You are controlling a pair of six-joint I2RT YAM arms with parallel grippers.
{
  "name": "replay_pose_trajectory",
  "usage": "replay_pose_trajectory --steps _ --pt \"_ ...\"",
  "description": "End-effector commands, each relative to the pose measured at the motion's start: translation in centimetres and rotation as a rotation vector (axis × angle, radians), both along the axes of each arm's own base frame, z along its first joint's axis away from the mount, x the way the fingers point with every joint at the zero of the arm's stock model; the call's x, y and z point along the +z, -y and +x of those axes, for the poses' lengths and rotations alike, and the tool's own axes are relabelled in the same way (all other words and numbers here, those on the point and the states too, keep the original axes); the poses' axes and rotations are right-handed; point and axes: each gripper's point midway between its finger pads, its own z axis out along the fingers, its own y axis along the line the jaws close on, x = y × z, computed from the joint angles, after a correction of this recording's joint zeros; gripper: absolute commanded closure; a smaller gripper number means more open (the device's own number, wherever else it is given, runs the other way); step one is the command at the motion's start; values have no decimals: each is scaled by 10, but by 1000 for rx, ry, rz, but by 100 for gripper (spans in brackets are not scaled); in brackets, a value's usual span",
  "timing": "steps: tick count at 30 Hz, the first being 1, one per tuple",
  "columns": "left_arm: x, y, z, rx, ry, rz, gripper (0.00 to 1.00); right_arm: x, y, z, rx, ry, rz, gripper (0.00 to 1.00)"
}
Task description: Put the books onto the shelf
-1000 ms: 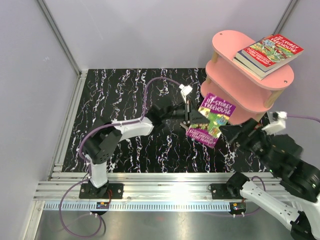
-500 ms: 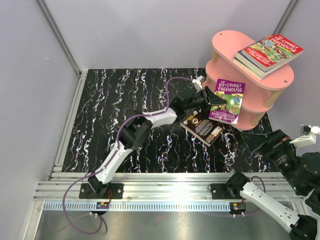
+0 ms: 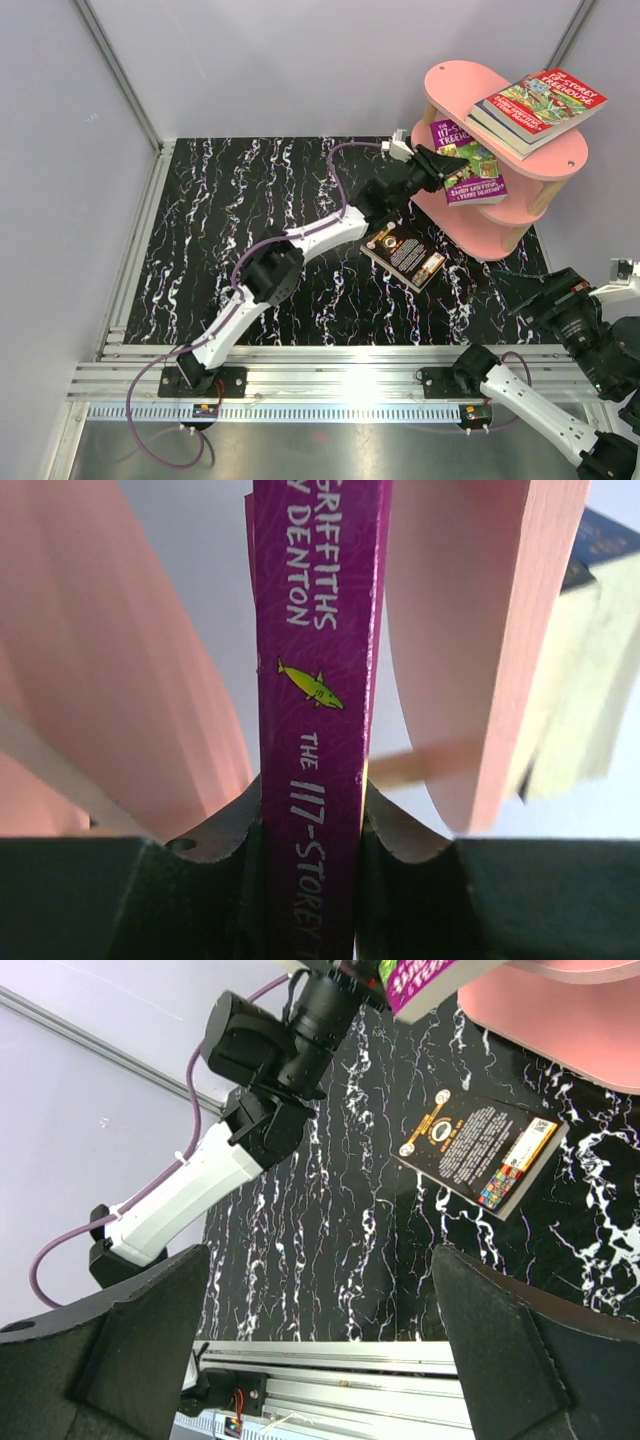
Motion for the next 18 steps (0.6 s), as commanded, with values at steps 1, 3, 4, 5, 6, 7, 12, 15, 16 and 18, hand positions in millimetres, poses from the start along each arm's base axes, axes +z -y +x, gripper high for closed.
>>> replay_pose_trajectory --steps 1,3,4,5,6,7,12,15,16,18 --pt "72 -2 -1 196 55 -93 77 4 13 -3 -40 19 0 0" --pt "70 5 -2 234 46 -82 67 4 17 -6 -45 21 2 0" --pt "68 3 4 287 33 -82 61 5 20 -8 -53 25 7 0" --pt "57 6 8 307 16 -67 53 7 23 -11 -54 33 18 0" --pt "58 8 8 322 7 -61 48 5 25 -12 -60 27 11 0" --pt "52 6 13 363 -12 -54 37 6 27 -13 -63 30 17 0" --pt "33 3 21 415 -28 40 1 2 30 -16 -68 26 16 0" --pt "36 -2 15 417 19 154 1 -1 29 -15 -65 22 14 0" --pt "15 -2 14 407 3 210 1 -3 28 -15 -67 20 10 0" --pt "21 -12 10 404 -5 229 1 -2 27 -13 -68 25 12 0"
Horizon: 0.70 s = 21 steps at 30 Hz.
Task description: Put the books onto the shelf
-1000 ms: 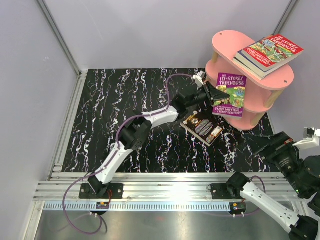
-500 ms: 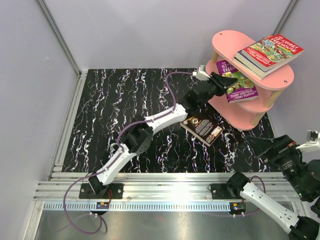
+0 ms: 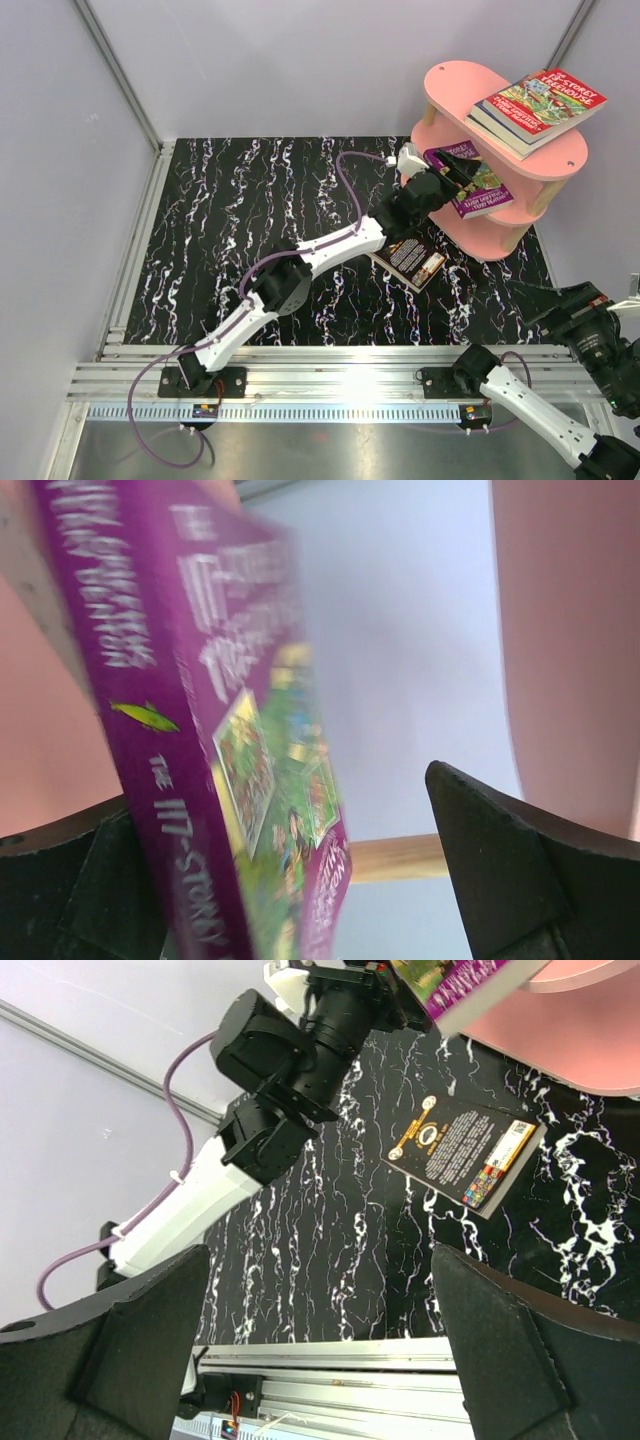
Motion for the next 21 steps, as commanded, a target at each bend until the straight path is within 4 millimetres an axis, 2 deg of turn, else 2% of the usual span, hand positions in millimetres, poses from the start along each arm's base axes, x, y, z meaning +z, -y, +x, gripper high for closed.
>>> replay_pose_trajectory --steps 1,3,4,6,7,8,9,12,17,21 --pt "50 -32 1 66 52 26 1 -2 5 5 -41 3 -1 0" --pt "43 -34 0 56 38 42 1 -1 3 6 -34 4 3 0" --pt "36 -30 0 36 26 47 1 -3 2 6 -33 -1 1 0" --pt "39 -23 -2 3 16 20 1 -6 0 7 -29 -6 -1 0" --pt "33 -20 -2 -3 0 12 1 -7 -1 7 -27 -10 -3 0" --pt "35 -17 -2 -9 0 1 1 -7 -1 7 -28 -13 -3 0" --pt "45 -15 -4 -15 13 -18 1 -8 -1 7 -28 -16 -5 0" --pt "52 -12 -5 -24 26 -23 1 -8 2 5 -28 -16 -5 0" --pt "43 -23 -5 8 -3 57 1 -10 7 2 -43 -14 -9 0" --pt "46 -19 -6 -11 11 47 1 -12 5 3 -35 -16 -9 1"
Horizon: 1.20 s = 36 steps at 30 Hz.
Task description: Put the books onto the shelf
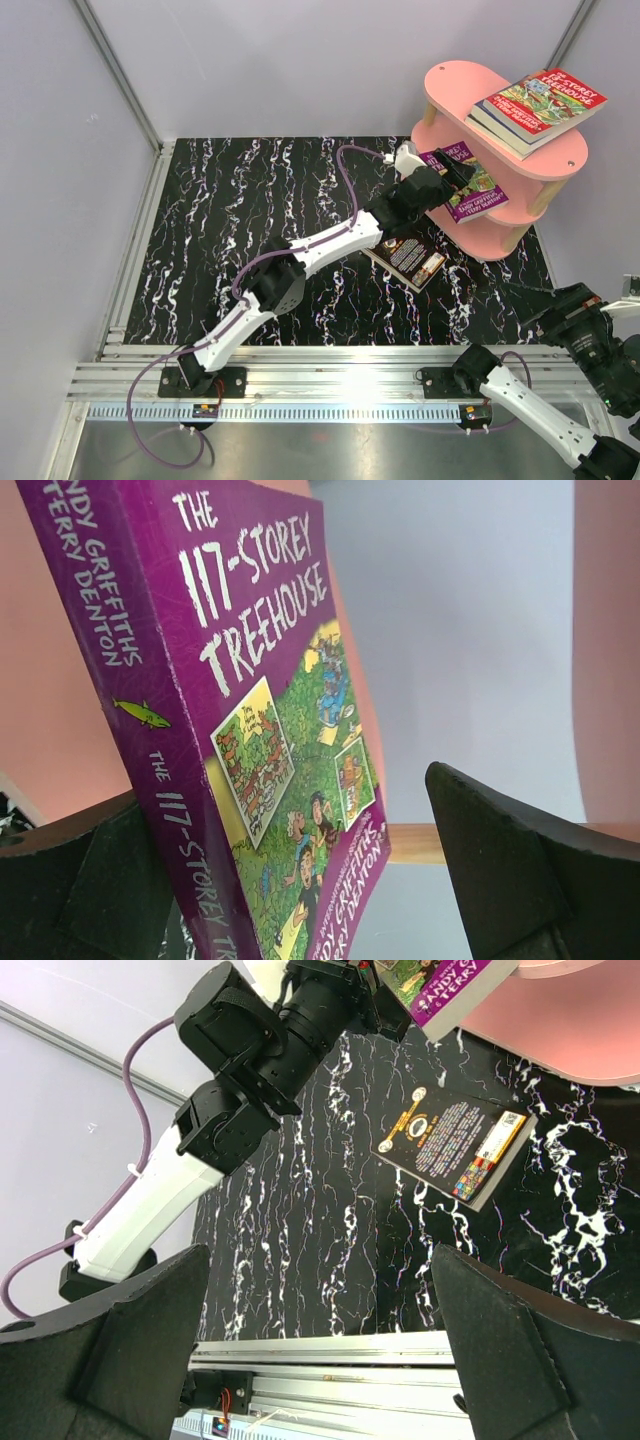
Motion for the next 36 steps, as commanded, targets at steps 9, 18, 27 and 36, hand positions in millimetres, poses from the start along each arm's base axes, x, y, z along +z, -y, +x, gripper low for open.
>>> replay_pose_trajectory --steps 9,18,27,36 --pt "59 12 -4 -68 130 -103 1 -3 11 -1 -44 8 6 0" --pt "59 1 -5 -42 206 71 1 -8 11 0 -48 7 0 0" --pt "112 -7 10 42 327 -99 1 -10 7 4 -47 5 0 0" --pt "66 2 15 2 242 -83 1 -17 4 6 -47 -15 0 0"
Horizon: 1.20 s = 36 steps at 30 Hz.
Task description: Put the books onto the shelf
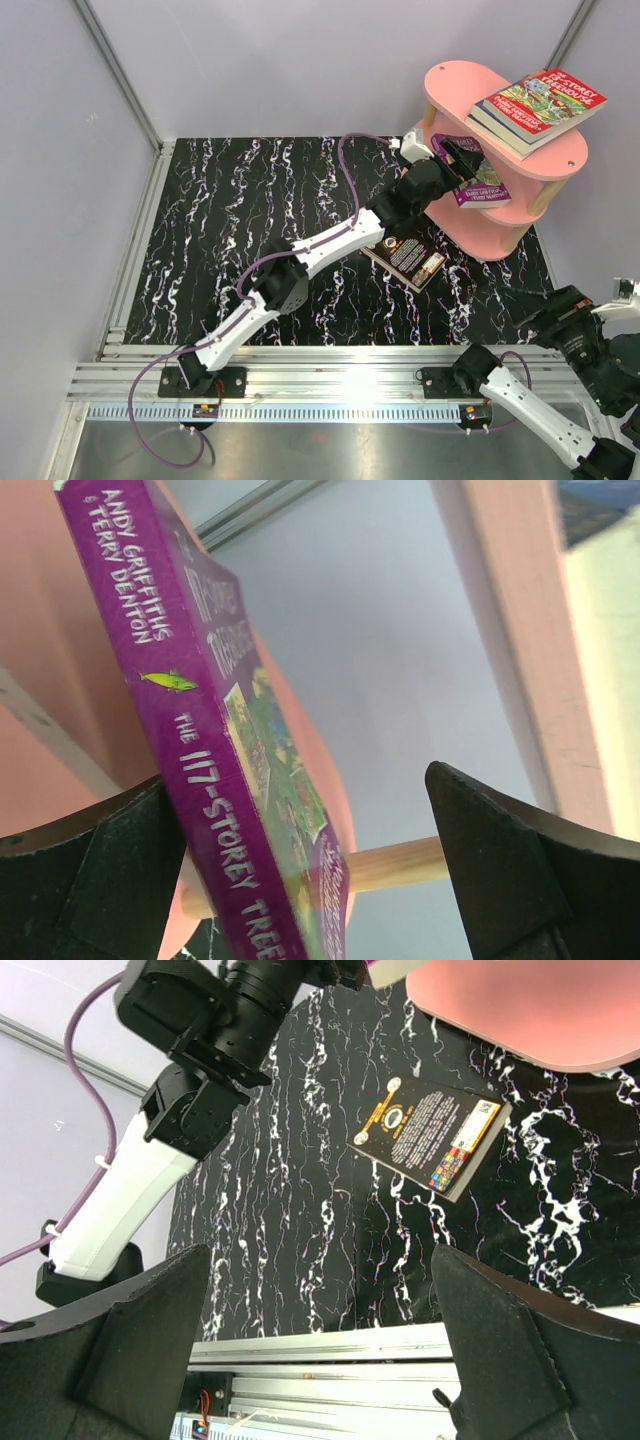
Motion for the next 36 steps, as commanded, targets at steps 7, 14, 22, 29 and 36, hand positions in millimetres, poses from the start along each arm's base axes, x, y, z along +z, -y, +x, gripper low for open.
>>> replay_pose_trajectory --steps 7,14,22,29,36 --pt "11 6 -7 -45 -1 -78 1 3 -12 11 -2 14 41 12" --pt "3 2 -8 -90 5 -21 1 8 -45 60 -9 89 -26 75" --pt "-22 -14 -13 -260 4 156 1 2 -80 128 -84 66 -203 100" --pt "-24 -38 -25 -336 34 277 1 12 -99 172 -137 81 -312 100" --pt "-33 -48 -25 -398 5 304 1 -21 -70 213 -194 -20 -290 100"
